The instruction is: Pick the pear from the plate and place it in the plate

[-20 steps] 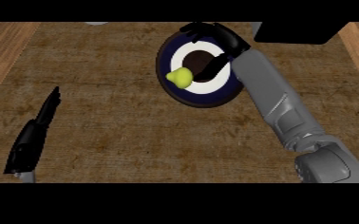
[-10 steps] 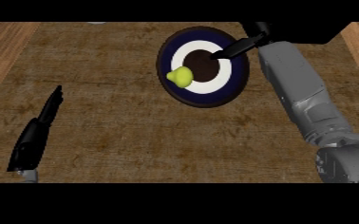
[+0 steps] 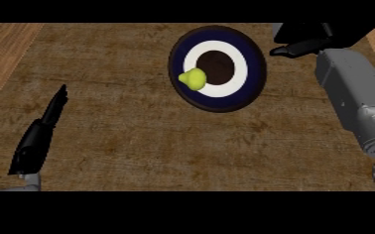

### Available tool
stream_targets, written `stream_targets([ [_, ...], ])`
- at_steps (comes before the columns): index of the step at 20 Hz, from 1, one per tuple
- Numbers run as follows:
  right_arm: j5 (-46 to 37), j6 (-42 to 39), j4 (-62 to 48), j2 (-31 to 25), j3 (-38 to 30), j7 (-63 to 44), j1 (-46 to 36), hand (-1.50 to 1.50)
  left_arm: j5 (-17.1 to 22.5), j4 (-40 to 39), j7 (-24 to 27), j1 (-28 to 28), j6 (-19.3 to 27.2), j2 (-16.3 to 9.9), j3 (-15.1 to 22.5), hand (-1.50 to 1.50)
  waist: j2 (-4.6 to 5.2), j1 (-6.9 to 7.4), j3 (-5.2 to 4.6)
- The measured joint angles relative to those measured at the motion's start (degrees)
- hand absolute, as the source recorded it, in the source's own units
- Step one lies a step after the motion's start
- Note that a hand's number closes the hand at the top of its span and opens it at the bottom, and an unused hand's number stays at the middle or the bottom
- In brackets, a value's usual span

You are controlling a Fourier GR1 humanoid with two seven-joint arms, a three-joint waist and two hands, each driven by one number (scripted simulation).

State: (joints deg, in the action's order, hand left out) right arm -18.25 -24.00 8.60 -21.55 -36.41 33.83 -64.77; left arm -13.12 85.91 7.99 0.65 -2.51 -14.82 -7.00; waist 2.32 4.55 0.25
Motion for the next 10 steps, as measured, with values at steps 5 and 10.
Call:
stream_targets([
  [5, 0.2, -3.0, 1.0, -3.7, -0.2, 2.8, 3.2, -1.50, -0.5, -0.4, 0.7, -0.4, 0.1, 0.3, 0.5, 0.00, 0.59, 0.87, 0.10],
  [10, 0.0, -3.9, 1.8, -6.3, 0.1, 3.5, 5.0, -1.50, -0.5, -0.6, 0.4, -1.0, 0.0, 0.5, 0.8, 0.00, 0.90, 1.44, 0.19],
])
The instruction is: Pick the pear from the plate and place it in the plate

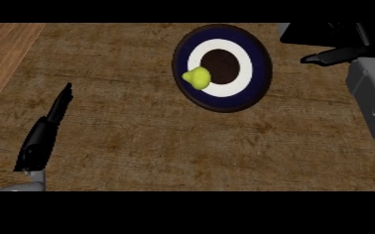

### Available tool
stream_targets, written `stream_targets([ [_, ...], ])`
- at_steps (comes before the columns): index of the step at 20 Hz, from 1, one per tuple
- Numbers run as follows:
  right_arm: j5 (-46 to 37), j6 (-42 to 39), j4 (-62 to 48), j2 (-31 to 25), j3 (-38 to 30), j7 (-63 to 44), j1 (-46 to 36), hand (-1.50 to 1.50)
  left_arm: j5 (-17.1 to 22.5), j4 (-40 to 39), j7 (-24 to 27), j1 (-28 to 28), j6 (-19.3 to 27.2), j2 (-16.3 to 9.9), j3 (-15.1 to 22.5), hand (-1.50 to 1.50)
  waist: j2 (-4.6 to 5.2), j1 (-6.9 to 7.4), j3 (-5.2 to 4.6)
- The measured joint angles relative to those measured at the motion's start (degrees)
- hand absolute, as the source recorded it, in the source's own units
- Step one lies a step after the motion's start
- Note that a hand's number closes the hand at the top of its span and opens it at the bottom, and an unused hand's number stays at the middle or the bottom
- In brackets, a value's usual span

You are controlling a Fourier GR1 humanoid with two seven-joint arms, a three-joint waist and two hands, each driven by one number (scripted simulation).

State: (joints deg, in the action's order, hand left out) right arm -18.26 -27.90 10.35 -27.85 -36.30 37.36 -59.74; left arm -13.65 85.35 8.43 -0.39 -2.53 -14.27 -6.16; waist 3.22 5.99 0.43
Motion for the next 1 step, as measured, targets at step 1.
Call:
stream_targets([
  [1, -0.1, -0.1, 0.1, -0.4, 0.1, 0.0, 0.3, -1.50, -0.1, 0.0, -0.2, -0.3, 0.0, 0.1, 0.2, 0.00, 0.08, 0.04, 0.03],
])
